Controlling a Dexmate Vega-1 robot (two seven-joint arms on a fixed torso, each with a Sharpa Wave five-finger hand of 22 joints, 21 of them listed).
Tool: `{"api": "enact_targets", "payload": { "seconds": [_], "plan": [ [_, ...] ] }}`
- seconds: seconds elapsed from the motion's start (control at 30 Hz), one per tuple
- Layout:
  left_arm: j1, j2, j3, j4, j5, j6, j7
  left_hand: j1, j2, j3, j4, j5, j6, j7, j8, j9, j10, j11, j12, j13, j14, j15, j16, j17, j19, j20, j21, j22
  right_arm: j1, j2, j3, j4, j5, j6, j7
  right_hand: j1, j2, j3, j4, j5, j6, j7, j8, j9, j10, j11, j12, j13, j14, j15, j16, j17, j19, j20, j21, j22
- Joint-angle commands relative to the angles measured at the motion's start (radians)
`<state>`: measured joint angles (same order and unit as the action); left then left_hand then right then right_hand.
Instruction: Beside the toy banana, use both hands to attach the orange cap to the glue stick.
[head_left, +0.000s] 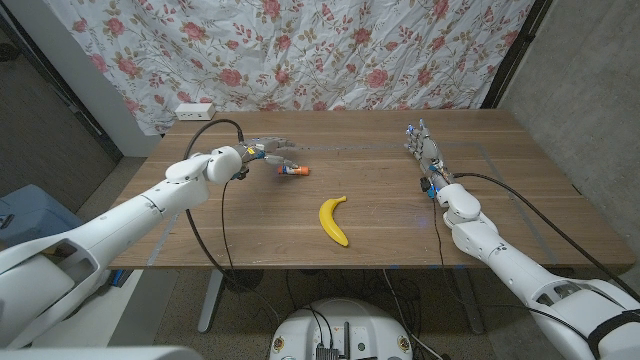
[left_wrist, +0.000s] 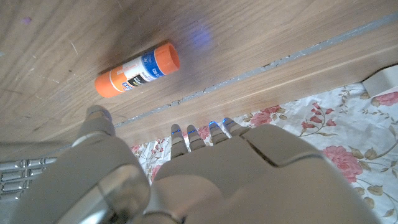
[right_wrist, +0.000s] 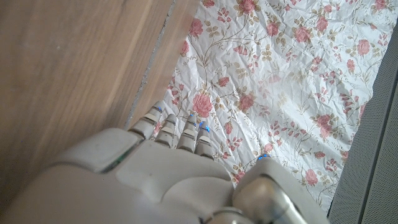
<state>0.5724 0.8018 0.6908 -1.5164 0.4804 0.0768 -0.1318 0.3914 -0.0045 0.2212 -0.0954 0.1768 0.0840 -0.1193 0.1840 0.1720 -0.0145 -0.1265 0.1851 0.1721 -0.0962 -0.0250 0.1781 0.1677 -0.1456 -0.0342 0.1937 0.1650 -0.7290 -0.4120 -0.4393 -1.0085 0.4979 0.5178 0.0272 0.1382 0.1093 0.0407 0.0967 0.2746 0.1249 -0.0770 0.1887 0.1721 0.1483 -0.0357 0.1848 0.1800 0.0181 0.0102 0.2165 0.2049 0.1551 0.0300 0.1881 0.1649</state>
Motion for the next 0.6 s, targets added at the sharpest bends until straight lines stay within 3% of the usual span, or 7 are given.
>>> {"api": "enact_targets", "payload": {
  "seconds": [0.03, 0.27, 0.6],
  "plan": [
    [0.058, -0.033, -0.067, 0.031, -0.201, -0.009, 0.094, -0.01, 0.006, 0.003, 0.003, 0.003, 0.01, 0.0, 0.009, 0.003, 0.008, 0.0, 0.006, 0.002, 0.008, -0.002, 0.006, -0.001, 0.009, -0.045, 0.007, 0.002, 0.017, 0.01, 0.0, 0.031, 0.009, 0.017, 0.024, -0.004, 0.006, -0.002, 0.009, 0.004, 0.004, 0.004, 0.0, 0.003, 0.009, 0.002, 0.004, 0.002, 0.004, -0.007, -0.003, 0.003, 0.008, -0.011, 0.001, 0.002],
    [0.079, -0.059, -0.099, 0.066, -0.323, -0.038, 0.134, -0.016, 0.015, 0.006, 0.004, 0.005, 0.018, 0.002, 0.01, 0.002, 0.02, -0.002, 0.01, 0.001, 0.013, 0.0, 0.005, -0.001, 0.011, -0.044, 0.004, 0.002, 0.021, 0.018, 0.005, 0.039, 0.018, 0.027, 0.025, -0.009, 0.006, -0.002, 0.011, 0.004, 0.004, 0.005, -0.001, 0.003, 0.012, 0.004, 0.005, 0.002, 0.013, -0.013, 0.0, 0.003, 0.016, -0.014, 0.003, 0.002],
    [0.107, -0.104, -0.137, 0.113, -0.469, -0.089, 0.195, -0.027, 0.065, 0.023, 0.012, 0.011, 0.031, 0.008, 0.008, 0.002, 0.032, -0.001, 0.011, 0.001, 0.022, -0.001, 0.005, 0.001, 0.011, -0.038, -0.001, 0.003, 0.033, 0.024, 0.011, 0.044, 0.027, 0.03, 0.03, -0.011, 0.007, 0.001, 0.012, 0.007, 0.004, 0.007, -0.001, 0.004, 0.021, 0.014, 0.007, 0.002, 0.06, -0.02, 0.014, 0.0, 0.031, -0.017, 0.005, 0.002]
  ]
}}
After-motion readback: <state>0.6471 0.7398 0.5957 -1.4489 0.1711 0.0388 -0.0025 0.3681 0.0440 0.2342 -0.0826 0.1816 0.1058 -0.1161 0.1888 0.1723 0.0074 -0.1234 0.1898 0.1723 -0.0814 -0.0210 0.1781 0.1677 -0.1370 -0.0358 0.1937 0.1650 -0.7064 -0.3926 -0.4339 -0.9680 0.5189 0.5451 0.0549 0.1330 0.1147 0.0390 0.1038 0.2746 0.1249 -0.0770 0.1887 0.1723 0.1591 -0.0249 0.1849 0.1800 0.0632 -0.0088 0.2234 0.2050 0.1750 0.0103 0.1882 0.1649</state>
